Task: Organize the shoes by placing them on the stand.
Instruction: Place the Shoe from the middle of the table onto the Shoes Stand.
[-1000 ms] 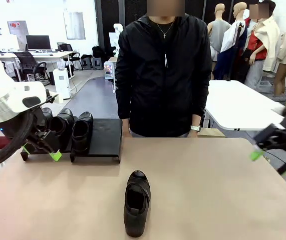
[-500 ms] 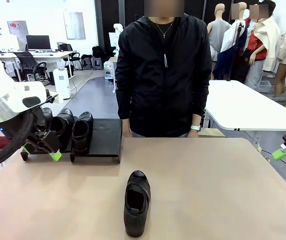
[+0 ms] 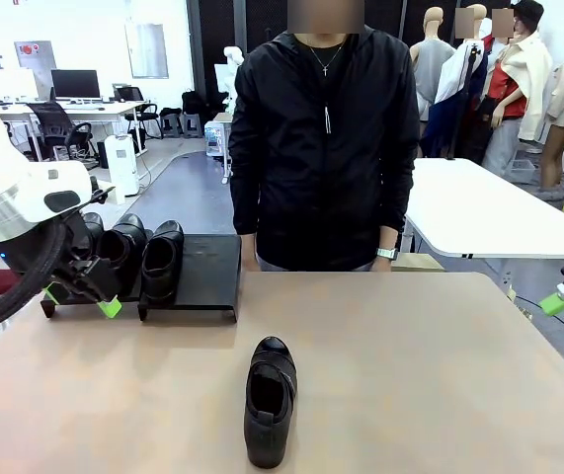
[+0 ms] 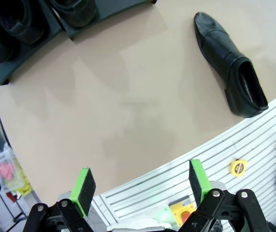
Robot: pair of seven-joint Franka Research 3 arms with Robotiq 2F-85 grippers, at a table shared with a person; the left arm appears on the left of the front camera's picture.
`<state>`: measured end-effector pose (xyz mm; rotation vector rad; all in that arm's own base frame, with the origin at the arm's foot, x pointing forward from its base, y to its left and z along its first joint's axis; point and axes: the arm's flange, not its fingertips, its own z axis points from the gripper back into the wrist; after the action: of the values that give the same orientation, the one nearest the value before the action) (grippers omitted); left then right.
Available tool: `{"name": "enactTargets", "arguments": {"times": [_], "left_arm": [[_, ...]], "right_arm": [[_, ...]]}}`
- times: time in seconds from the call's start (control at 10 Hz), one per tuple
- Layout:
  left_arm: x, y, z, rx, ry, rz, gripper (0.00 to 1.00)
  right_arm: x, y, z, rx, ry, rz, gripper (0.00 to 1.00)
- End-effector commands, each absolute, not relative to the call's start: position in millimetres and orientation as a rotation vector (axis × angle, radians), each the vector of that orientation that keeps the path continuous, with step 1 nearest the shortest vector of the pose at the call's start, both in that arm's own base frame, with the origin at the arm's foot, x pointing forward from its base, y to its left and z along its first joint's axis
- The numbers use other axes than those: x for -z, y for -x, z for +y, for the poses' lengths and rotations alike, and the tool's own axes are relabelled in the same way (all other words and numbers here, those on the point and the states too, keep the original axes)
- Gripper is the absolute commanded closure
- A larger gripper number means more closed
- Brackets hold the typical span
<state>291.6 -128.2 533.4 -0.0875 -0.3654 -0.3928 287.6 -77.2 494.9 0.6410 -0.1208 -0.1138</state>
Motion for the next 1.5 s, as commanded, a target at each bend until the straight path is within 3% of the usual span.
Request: {"name": "enactTargets", "arguments": {"times": [0.0, 0.4, 0.6, 0.8, 1.1, 1.2, 1.4], "left_arm": [[-533.6, -290.5, -128.7, 0.379, 0.102, -0.367, 0.0], [-533.4, -291.6, -128.2, 0.393, 0.087, -0.365, 0.0], [-519.4, -324.0, -239.6, 0.418, 0.079, -0.119, 0.0], [-479.4, -349.9, -324.6, 0.215, 0.071, 0.064, 0.0], [-461.9, -378.8, -370.8, 0.126, 0.145, 0.078, 0.0], [-439.6, -346.1, -360.8, 0.181, 0.091, 0.094, 0.0], [-439.6, -346.1, -360.8, 0.181, 0.091, 0.094, 0.0]], "right_arm": [[-495.3, -287.7, -76.5, 0.112, -0.653, -0.117, 0.0], [-495.3, -287.7, -76.5, 0.112, -0.653, -0.117, 0.0], [-495.3, -287.7, -76.5, 0.112, -0.653, -0.117, 0.0], [-495.3, -287.7, -76.5, 0.112, -0.653, -0.117, 0.0], [-495.3, -287.7, -76.5, 0.112, -0.653, -0.117, 0.0], [-495.3, -287.7, -76.5, 0.112, -0.653, -0.117, 0.0], [-495.3, -287.7, -76.5, 0.112, -0.653, -0.117, 0.0]]}}
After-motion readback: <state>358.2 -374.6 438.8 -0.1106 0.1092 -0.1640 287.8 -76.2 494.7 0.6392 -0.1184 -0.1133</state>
